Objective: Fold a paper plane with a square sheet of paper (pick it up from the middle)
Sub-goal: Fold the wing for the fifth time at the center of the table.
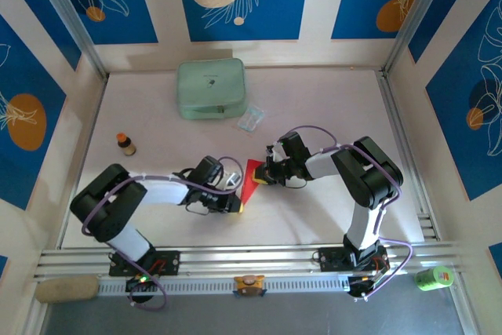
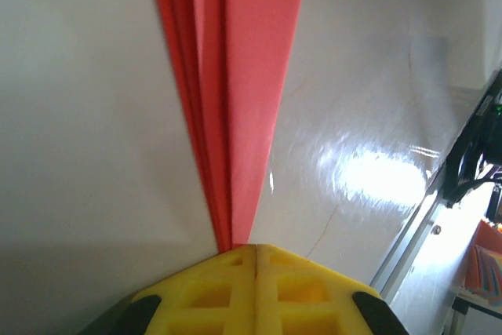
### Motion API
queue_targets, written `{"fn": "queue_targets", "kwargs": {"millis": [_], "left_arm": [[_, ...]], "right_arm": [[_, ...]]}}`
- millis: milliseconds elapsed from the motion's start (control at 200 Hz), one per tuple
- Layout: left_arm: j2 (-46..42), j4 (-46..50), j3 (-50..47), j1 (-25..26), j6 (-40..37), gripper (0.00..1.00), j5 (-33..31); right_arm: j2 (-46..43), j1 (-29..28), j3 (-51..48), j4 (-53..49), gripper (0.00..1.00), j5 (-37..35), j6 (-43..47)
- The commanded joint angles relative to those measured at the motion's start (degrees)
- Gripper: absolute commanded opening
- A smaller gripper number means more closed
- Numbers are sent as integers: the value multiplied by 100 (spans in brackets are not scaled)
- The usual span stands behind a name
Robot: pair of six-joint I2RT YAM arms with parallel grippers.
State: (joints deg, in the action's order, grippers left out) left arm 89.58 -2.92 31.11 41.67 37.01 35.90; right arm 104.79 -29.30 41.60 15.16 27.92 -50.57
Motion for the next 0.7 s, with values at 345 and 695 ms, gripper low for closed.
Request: {"fn": "queue_targets", "kwargs": {"millis": [345,695], "left_arm": [[-1100,623,370,38,-94,0,-156],[131,307,1314,-124,-202,0,-58]], "right_arm": [[85,37,-150,-597,6,-475,-3],[35,3,-179,-533,6,-465,-28]]}}
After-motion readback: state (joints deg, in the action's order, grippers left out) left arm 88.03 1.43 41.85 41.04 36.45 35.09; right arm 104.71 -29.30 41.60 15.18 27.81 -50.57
